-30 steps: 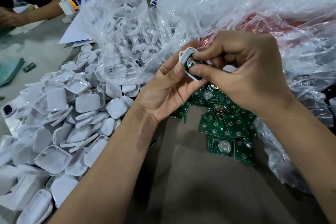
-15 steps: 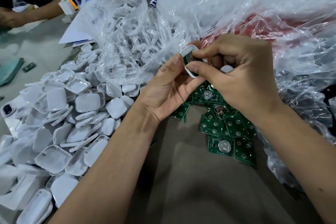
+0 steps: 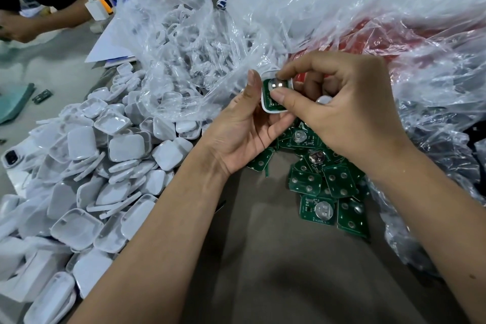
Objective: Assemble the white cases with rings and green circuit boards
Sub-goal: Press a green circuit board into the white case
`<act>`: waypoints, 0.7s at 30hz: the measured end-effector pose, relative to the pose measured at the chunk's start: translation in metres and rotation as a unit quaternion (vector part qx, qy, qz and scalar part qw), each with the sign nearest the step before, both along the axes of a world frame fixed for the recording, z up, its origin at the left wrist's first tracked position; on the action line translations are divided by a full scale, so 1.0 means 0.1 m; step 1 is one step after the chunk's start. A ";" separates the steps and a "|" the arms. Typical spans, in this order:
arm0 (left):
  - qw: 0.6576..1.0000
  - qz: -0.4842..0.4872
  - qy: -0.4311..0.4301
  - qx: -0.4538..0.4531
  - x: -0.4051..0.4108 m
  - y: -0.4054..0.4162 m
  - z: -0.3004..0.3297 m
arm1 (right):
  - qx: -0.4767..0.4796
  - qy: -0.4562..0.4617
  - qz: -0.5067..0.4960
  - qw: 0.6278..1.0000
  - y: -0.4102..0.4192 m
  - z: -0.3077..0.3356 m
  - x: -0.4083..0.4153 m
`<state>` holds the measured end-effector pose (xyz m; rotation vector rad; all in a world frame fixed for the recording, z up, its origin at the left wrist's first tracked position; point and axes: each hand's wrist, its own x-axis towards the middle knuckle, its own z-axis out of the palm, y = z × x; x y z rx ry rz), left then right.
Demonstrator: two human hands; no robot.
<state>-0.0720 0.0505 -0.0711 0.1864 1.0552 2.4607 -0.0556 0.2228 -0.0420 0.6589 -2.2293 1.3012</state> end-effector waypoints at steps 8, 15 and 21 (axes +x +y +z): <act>0.999 0.010 -0.006 -0.041 0.00 0.02 -0.02 | 0.006 -0.016 -0.007 1.000 -0.01 0.01 -0.01; 0.998 0.017 -0.002 -0.068 0.00 0.02 -0.04 | 0.000 -0.022 -0.010 1.000 -0.01 -0.02 -0.01; 0.998 0.019 -0.013 -0.054 0.00 0.03 -0.02 | -0.009 -0.022 -0.014 1.000 0.01 -0.04 -0.03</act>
